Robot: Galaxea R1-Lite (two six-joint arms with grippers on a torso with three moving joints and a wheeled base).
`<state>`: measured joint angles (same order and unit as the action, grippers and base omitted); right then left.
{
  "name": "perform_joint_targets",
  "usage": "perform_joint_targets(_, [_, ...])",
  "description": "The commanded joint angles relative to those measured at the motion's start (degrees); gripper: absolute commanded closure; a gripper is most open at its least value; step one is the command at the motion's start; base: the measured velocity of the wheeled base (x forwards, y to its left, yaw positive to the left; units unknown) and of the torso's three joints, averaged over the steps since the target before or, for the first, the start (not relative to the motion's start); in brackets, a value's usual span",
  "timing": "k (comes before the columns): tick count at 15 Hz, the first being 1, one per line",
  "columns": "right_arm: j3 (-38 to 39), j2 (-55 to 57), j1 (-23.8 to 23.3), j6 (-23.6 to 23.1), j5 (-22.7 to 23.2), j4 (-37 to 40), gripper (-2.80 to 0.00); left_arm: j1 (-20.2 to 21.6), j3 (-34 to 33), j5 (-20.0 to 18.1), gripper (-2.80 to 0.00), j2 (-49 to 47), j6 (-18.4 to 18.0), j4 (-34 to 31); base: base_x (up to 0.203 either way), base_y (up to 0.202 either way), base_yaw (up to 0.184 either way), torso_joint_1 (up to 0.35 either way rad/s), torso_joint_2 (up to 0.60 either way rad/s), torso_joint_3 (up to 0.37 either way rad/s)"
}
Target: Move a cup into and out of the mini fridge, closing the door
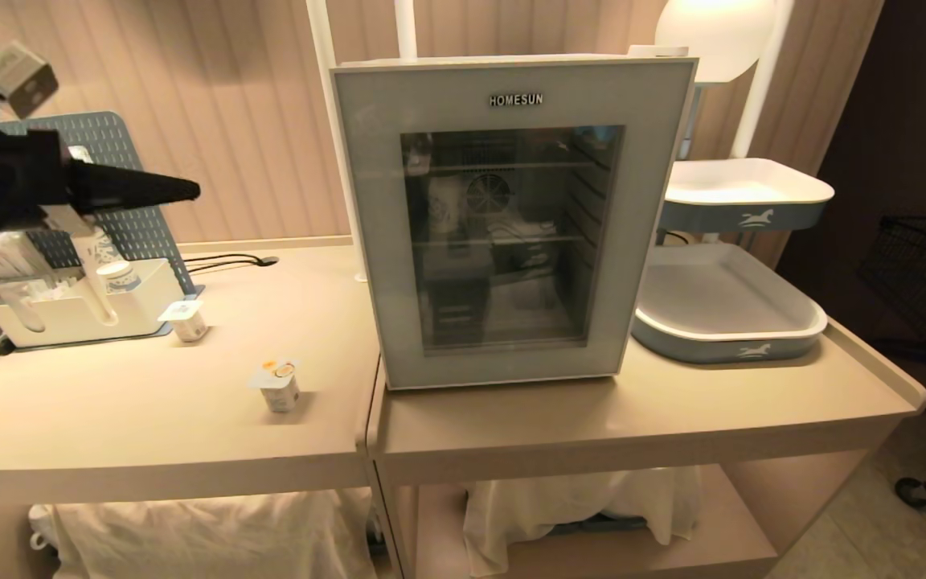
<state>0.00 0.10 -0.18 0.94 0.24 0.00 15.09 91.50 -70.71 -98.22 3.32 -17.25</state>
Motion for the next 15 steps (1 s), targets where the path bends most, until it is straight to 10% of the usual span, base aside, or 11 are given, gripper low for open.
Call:
perform_joint_targets(1, [0.0, -0.01, 0.01, 0.03, 0.02, 0.0, 0.0, -0.78, 0.27, -16.33, -2.8, -9.8, -3.8, 2.0, 0.0, 0.0, 0.0, 0.0, 0.0, 0.0])
perform_joint_targets(6, [0.0, -0.01, 0.01, 0.03, 0.02, 0.0, 0.0, -8.77, -5.14, -15.73, -2.8, -13.15, -19.54, 6.85, 0.0, 0.0, 0.0, 0.0, 0.0, 0.0])
perform_joint_targets(15, [0.0, -0.01, 0.01, 0.12, 0.02, 0.09, 0.0, -16.31, -7.58, 8.75, -2.8, -14.58, -23.98, 11.9, 0.0, 0.0, 0.0, 0.0, 0.0, 0.0])
